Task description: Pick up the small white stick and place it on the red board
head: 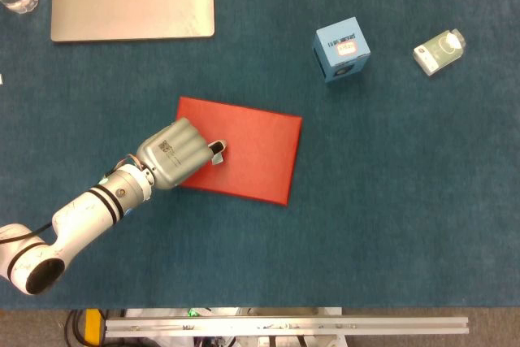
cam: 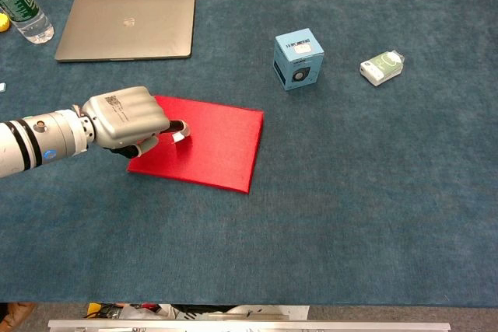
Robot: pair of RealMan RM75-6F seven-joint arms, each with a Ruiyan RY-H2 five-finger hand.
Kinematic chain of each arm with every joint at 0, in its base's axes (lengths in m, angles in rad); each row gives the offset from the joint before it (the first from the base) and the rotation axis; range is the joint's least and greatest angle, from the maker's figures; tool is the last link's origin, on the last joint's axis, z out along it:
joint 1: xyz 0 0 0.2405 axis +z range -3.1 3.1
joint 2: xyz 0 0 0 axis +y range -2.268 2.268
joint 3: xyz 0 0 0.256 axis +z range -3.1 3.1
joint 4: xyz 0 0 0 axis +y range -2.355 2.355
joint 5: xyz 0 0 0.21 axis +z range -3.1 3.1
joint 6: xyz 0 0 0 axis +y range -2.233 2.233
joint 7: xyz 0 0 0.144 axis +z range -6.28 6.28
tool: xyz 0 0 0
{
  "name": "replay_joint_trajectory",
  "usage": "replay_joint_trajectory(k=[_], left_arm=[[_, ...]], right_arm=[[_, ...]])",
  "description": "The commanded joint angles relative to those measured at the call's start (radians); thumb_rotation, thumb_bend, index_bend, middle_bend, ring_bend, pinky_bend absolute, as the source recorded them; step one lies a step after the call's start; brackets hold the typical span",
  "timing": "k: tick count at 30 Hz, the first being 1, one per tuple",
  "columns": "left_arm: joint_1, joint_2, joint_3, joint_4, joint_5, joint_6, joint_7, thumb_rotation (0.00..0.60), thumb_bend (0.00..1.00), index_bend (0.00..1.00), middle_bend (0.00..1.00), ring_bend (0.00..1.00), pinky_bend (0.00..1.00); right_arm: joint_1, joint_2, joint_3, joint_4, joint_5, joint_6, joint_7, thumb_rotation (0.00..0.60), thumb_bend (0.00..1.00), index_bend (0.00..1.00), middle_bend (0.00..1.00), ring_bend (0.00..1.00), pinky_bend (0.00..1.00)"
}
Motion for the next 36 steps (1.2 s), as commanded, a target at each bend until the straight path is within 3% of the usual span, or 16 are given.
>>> replay_joint_trajectory(k=[1,20,36], left_arm=[[-0.003,-0.006,-0.001,0.008,-0.01,-0.005,0.003,0.6,0.65,0.19,1.0,1.0,1.0],[-0.015,-0.013,0.002,0.042,-0.06,-0.017,0.001,0.6,0.65,0.19,1.0,1.0,1.0],[-0.011,0.016,0.011,0.001,-0.041,0.012,-0.002,0.6,0.65,0.19,1.0,1.0,1.0]], right_arm=[[0.0,0.0,0.0,0.0,0.001,0.0,0.0,0.6,0.36,0.38,0.51,0.55,0.44],[0.0,-0.004,0.002,0.006,0.007,-0.007,-0.001,0.6,0.36,0.38,0.51,0.55,0.44],[-0.002,-0.003,0.001,0.01,0.001,-0.004,0.008,0.6,0.36,0.38,0.51,0.55,0.44]])
